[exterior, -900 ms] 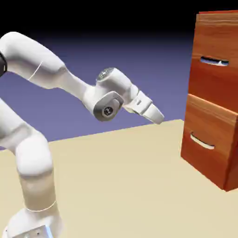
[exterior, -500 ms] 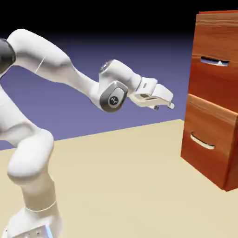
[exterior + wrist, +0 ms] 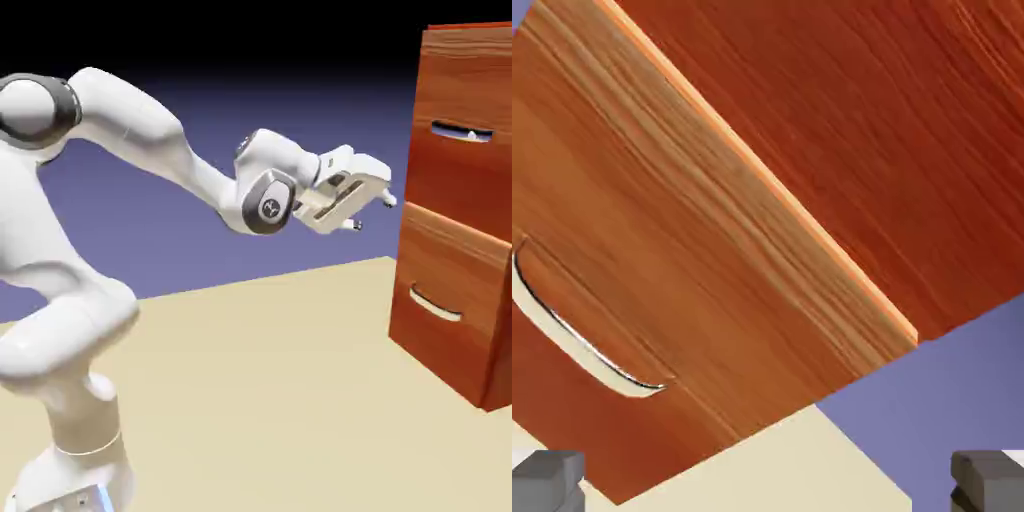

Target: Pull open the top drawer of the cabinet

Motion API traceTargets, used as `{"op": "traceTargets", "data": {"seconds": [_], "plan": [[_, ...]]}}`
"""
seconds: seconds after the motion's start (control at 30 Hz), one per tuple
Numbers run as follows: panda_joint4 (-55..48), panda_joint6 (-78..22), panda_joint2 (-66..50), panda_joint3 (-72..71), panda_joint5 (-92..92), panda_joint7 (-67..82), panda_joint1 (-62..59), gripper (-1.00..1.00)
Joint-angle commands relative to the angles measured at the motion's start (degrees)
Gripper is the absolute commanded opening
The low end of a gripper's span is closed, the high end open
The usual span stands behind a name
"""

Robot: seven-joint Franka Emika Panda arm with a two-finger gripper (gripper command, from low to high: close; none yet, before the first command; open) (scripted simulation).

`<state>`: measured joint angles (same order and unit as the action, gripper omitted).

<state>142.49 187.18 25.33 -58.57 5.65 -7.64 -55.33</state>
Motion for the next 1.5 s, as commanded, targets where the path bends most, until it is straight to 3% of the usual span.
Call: {"op": "traceTargets", "data": {"seconds": [0.0, 1.47], "plan": [[-0.7, 0.5, -0.3, -2.1, 0.2, 1.2, -2.0, 0.0], [-29.5, 21.0, -11.7, -93.4, 9.0, 55.6, -89.4, 0.0]]}}
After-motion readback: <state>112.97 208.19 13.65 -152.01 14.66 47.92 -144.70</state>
